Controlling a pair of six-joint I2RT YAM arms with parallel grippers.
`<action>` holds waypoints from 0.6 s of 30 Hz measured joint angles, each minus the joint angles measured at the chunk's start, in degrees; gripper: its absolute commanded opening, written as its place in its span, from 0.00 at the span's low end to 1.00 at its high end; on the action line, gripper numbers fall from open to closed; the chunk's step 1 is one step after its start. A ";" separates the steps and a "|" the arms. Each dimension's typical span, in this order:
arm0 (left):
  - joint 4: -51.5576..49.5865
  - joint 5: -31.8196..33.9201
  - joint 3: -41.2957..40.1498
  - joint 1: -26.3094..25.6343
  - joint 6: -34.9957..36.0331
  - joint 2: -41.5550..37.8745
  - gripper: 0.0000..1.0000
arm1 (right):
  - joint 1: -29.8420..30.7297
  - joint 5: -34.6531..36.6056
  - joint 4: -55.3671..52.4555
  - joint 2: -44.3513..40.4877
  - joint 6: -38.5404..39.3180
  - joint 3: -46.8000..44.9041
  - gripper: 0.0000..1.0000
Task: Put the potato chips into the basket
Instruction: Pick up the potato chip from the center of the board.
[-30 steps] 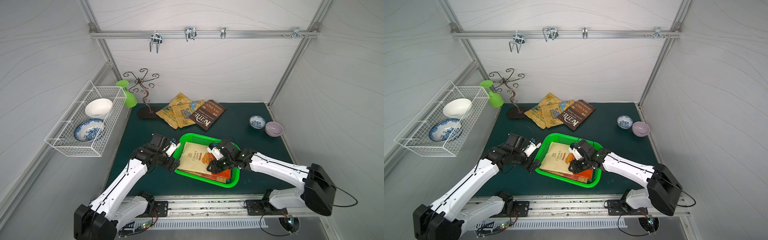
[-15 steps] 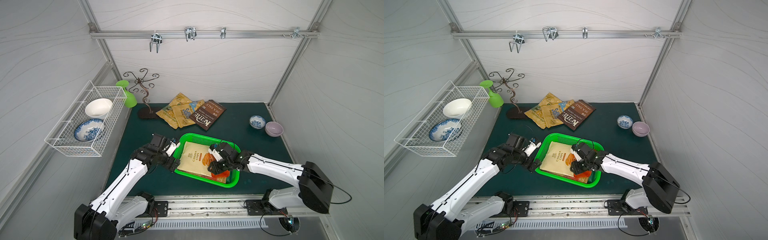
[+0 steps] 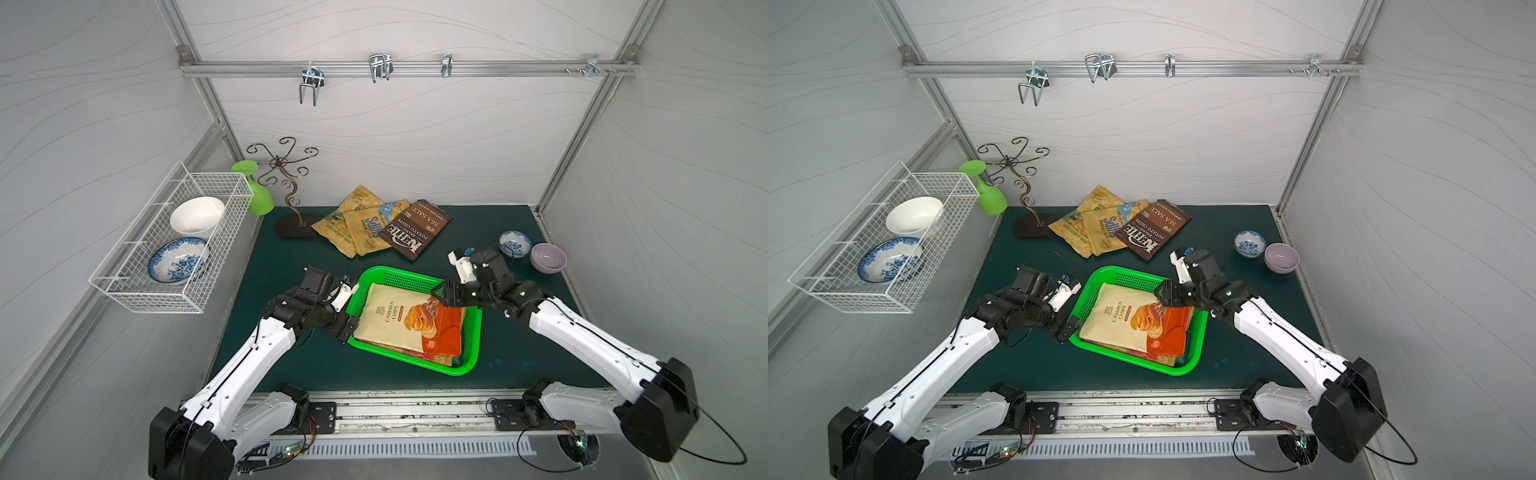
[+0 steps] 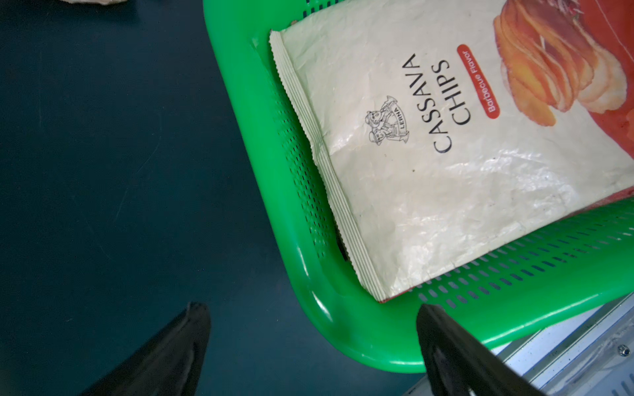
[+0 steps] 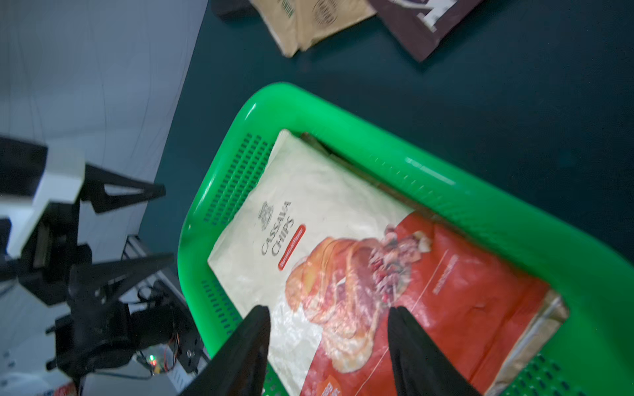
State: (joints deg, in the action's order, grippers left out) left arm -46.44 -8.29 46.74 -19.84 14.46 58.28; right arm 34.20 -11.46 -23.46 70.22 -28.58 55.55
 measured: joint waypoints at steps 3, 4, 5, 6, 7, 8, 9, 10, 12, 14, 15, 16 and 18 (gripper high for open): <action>0.00 0.24 0.00 1.90 -0.13 0.00 0.98 | -5.77 -1.16 -0.04 6.43 -0.59 5.73 0.60; 0.00 0.24 0.00 2.71 -0.15 0.00 0.98 | -7.28 -1.42 -0.04 9.05 -0.81 7.85 0.60; 0.00 0.24 0.00 3.37 -0.15 0.00 0.98 | -8.46 -1.64 0.04 11.41 -1.05 9.64 0.60; 0.00 0.28 0.00 3.98 -0.15 0.00 0.98 | -9.57 -1.81 0.20 13.94 -1.36 11.45 0.60; 0.02 0.42 -0.02 4.39 -0.15 0.00 0.98 | -10.62 -2.08 0.44 16.44 -1.68 13.05 0.60; 0.02 0.46 -0.04 4.66 -0.15 0.00 0.98 | -11.50 -2.27 0.66 18.51 -1.99 14.38 0.60; 0.00 0.52 -0.04 4.83 -0.15 0.00 0.98 | -12.44 -2.56 0.90 20.90 -2.43 15.69 0.59; 0.00 0.57 -0.04 4.85 -0.15 0.00 0.98 | -13.16 -2.78 1.14 22.99 -2.99 16.92 0.59; 0.00 0.55 -0.04 4.83 -0.15 0.09 0.98 | -14.56 -3.23 1.64 27.85 -3.78 19.80 0.59; 0.00 0.55 -0.04 4.85 -0.15 0.37 0.98 | -15.52 -3.67 2.12 32.50 -4.52 22.97 0.58; -0.02 0.55 -0.04 4.85 -0.15 0.50 0.98 | -15.91 -3.98 2.21 34.95 -4.66 24.76 0.57; -0.02 0.55 -0.04 4.85 -0.15 0.59 0.98 | -16.22 -4.15 2.40 37.11 -4.85 26.38 0.57; 0.00 0.55 -0.04 4.85 -0.13 0.59 0.98 | -16.74 -4.50 2.78 41.59 -5.20 30.01 0.56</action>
State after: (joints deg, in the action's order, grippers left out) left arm -46.44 -7.75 46.70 -14.98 14.33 58.87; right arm 17.45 -15.97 -20.69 111.81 -33.78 85.56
